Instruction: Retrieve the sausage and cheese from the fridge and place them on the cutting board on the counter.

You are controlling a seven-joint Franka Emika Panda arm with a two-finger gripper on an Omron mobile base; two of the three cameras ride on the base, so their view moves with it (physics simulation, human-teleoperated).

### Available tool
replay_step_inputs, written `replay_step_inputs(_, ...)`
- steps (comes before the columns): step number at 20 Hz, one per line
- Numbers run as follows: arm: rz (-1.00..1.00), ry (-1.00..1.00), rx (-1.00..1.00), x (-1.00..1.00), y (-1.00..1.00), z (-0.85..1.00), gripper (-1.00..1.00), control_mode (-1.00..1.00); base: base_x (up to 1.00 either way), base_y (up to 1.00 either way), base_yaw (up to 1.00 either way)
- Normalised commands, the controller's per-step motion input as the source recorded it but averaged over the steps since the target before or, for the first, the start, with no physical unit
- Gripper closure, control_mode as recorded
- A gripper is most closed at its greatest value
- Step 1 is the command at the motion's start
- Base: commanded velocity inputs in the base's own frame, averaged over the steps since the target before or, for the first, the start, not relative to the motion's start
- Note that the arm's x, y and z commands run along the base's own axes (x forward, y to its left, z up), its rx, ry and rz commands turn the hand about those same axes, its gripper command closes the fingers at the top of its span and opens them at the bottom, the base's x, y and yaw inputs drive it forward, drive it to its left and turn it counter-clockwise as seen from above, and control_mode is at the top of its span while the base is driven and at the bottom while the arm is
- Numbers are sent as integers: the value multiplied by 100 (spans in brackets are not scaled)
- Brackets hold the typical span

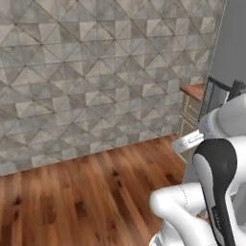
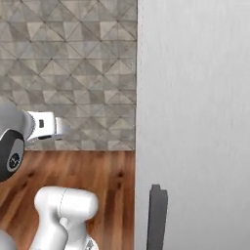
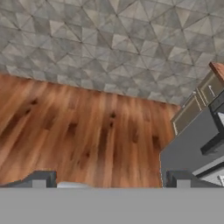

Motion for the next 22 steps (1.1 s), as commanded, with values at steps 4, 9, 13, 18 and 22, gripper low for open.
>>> replay_step_inputs(4, 0, 0, 0, 0, 0, 0, -100, 100, 98, 17, -57)
replay_step_inputs(9, 0, 0, 0, 0, 0, 0, -100, 100, 96, 10, -49)
replay_step_inputs(13, 0, 0, 0, 0, 0, 0, -100, 100, 14, 0, -84)
replay_step_inputs(18, 0, 0, 0, 0, 0, 0, -100, 100, 0, 0, -93)
replay_step_inputs(22, 0, 0, 0, 0, 0, 0, -100, 100, 0, 12, -86)
